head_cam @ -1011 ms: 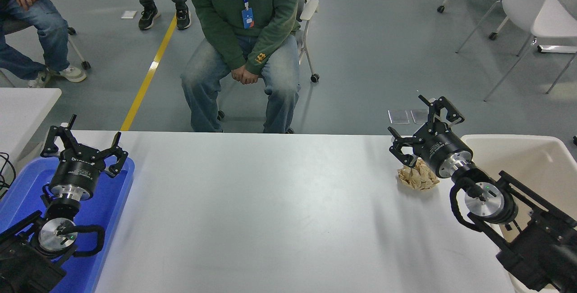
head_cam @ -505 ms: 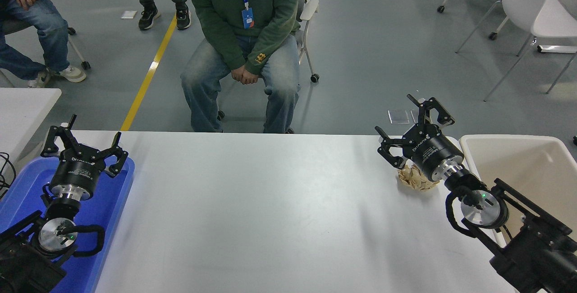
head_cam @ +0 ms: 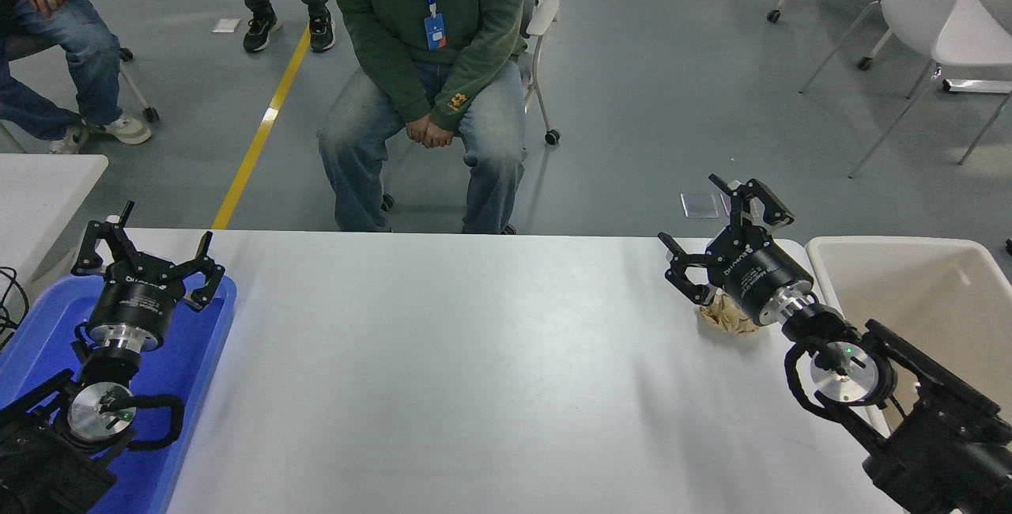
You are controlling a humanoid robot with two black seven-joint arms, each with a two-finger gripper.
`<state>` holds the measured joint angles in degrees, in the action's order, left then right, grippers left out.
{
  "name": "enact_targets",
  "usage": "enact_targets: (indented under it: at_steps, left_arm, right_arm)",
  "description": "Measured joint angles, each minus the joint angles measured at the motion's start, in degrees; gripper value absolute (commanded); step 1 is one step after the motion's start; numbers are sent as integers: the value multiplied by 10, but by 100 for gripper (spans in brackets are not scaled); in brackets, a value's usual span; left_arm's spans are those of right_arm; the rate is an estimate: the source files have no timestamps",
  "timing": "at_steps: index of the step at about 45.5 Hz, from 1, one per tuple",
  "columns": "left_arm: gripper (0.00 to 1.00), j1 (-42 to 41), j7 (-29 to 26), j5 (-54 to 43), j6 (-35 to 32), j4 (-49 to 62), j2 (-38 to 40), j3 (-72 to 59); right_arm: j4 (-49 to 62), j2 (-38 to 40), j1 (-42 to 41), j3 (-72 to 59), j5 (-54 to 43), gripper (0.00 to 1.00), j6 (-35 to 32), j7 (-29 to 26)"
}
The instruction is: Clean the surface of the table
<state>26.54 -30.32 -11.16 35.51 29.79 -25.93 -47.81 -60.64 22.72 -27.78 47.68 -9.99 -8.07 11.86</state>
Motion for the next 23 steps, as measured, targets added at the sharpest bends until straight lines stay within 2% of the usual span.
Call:
enact_targets:
  at_steps: [14,23]
  left_arm:
    - [100,0,0,0,0,0,0,0]
    - [100,0,0,0,0,0,0,0]
  right_arm:
    - [-21,88,-46,-98,-89,100,20,-3]
    - [-42,148,-97,-181,-199,100,22,-11]
